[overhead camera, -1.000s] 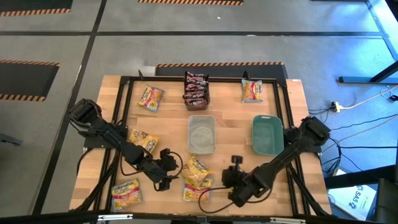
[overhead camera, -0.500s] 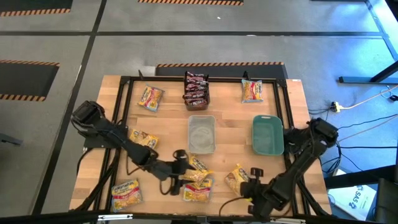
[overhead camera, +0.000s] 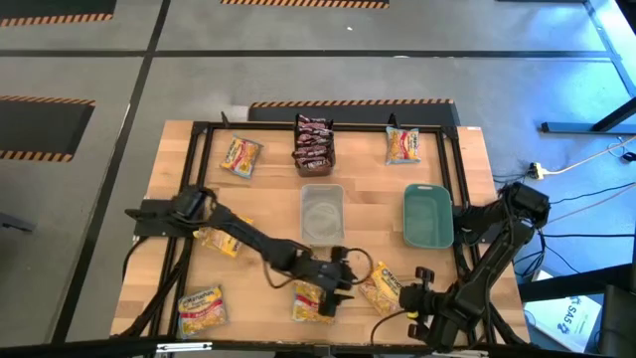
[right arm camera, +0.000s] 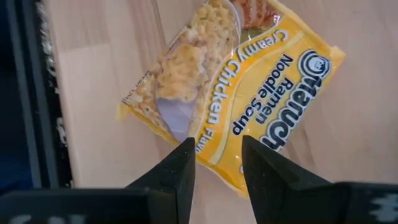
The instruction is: Sort Maruchan noodles
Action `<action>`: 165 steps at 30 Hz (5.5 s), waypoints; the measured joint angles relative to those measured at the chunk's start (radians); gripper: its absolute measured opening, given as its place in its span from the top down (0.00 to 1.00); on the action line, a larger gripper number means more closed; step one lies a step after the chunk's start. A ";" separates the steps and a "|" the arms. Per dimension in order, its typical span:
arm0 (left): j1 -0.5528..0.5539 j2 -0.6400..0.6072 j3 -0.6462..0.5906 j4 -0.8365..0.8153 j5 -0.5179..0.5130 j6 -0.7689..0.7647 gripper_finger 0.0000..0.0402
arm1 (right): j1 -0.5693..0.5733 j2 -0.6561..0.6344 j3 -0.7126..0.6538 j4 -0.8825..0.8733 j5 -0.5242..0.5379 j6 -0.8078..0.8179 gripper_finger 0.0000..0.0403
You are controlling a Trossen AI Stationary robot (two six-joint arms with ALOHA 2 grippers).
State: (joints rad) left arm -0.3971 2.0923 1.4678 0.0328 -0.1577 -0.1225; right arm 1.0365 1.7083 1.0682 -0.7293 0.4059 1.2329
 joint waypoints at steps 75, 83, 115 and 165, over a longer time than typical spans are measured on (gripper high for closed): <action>0.104 0.244 0.286 -0.205 0.130 0.020 0.41 | 0.006 -0.234 -0.446 0.427 0.216 0.629 0.15; 0.104 0.245 0.286 -0.199 0.130 0.020 0.41 | -0.019 -0.234 -0.575 0.680 0.269 0.626 0.15; 0.076 0.194 0.284 -0.536 -0.096 -0.032 0.41 | -0.134 -0.136 -0.574 0.858 0.187 0.485 0.15; 0.090 0.224 0.286 -0.401 -0.004 0.032 0.41 | -0.181 -0.115 -0.573 0.912 0.326 0.434 0.19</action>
State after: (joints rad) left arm -0.3069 2.3161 1.7542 -0.3684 -0.1619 -0.0902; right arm 0.8554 1.5929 0.4950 0.1831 0.7323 1.6669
